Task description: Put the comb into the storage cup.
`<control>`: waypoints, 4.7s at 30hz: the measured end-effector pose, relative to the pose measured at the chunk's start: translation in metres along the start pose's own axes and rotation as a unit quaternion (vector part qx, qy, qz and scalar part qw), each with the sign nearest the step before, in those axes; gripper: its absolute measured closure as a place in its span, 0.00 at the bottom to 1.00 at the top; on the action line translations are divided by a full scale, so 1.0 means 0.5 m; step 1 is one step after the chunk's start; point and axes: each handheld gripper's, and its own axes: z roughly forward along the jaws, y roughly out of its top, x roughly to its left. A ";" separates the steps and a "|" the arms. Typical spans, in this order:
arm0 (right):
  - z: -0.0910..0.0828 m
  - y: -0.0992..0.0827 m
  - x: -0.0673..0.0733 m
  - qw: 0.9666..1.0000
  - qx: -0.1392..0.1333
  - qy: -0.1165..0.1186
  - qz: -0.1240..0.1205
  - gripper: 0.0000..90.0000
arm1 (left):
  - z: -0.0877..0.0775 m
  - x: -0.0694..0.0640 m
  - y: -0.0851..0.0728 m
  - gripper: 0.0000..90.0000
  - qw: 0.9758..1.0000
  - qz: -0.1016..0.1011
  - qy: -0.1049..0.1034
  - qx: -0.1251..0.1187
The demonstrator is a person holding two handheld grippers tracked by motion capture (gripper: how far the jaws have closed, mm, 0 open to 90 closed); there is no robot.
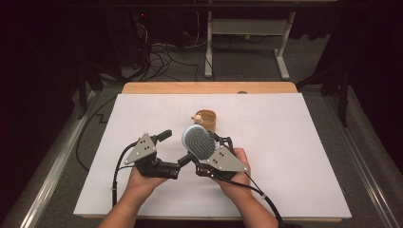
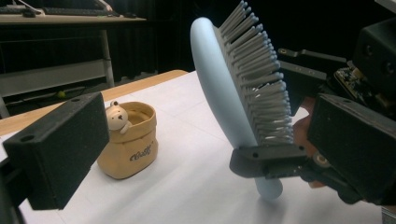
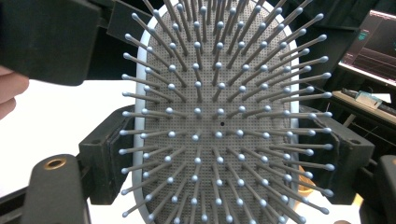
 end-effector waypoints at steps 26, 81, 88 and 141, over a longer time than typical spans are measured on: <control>0.012 0.005 0.040 0.999 -0.004 0.030 -0.010 0.23 | 0.000 -0.006 0.006 0.16 1.000 -0.012 -0.014 0.010; 0.016 0.011 0.059 0.999 0.008 0.007 -0.041 0.23 | -0.003 -0.014 0.005 0.59 0.999 -0.025 -0.022 -0.004; 0.014 0.012 0.061 0.999 0.009 -0.005 -0.045 0.23 | -0.002 -0.018 0.009 0.61 1.000 -0.018 -0.018 -0.004; -0.004 0.003 0.019 0.998 0.037 0.039 0.039 0.00 | -0.062 0.017 0.025 0.63 0.998 -0.002 0.040 -0.046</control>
